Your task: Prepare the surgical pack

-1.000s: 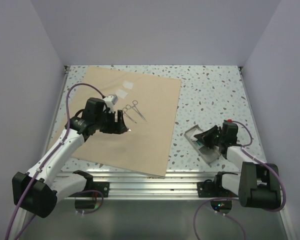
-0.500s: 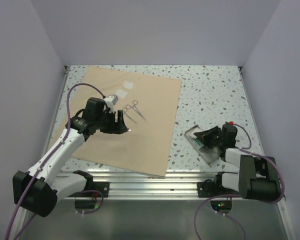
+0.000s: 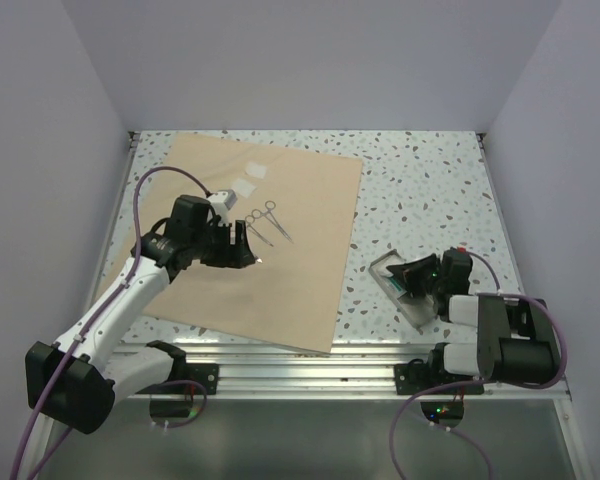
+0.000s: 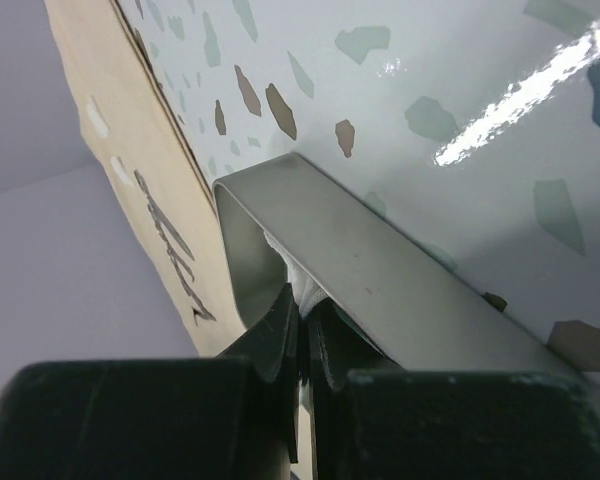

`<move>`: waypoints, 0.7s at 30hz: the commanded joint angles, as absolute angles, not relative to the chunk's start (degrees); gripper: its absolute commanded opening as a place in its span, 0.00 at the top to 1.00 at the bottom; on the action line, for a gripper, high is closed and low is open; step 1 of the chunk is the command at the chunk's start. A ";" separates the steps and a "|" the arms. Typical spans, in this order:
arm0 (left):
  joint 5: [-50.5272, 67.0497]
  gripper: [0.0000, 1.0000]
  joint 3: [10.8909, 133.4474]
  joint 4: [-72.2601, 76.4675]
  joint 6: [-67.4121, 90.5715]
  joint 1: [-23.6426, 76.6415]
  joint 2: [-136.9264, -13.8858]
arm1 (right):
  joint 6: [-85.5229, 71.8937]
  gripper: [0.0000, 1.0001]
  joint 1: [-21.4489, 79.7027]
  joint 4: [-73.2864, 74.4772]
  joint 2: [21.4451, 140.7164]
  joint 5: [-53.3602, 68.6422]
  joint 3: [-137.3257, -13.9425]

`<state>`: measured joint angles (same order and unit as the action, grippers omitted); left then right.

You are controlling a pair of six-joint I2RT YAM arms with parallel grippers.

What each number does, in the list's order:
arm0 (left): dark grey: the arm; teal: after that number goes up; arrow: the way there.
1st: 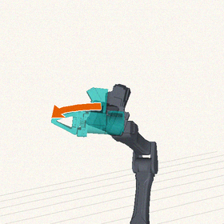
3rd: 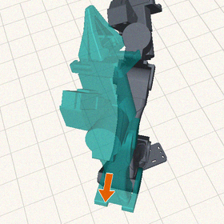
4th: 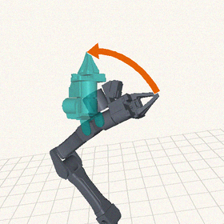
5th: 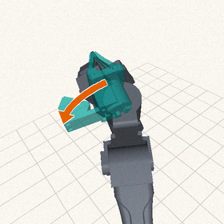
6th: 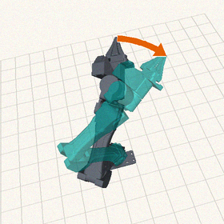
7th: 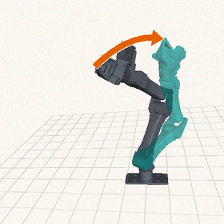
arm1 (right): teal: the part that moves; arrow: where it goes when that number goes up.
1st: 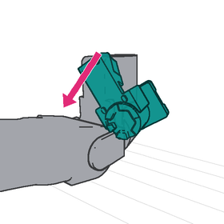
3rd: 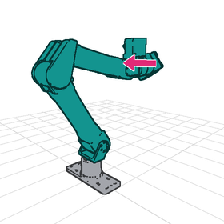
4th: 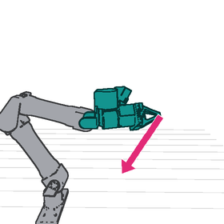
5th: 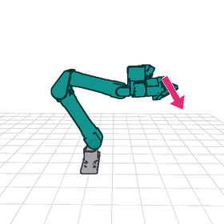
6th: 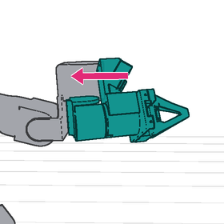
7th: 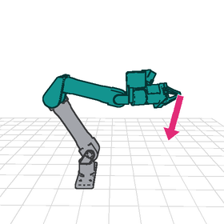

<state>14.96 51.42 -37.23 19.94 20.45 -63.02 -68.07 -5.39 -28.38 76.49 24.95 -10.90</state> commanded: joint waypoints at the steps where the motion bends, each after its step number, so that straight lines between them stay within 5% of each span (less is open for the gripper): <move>1: 16.35 0.29 51.68 -35.77 19.07 20.65 -62.93 | -66.81 1.00 -5.71 -28.22 76.82 23.64 -12.39; 9: 17.05 0.29 51.33 -35.51 19.16 20.65 -63.10 | -64.78 0.98 -5.63 -23.65 76.03 22.50 -13.53; 21: 17.40 0.29 50.63 -34.72 18.98 20.65 -63.28 | -55.38 0.56 -5.54 -0.64 69.35 20.40 -21.61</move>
<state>16.29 50.85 -36.95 19.94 20.45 -63.11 -59.55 -5.39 -9.82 71.85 22.92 -18.76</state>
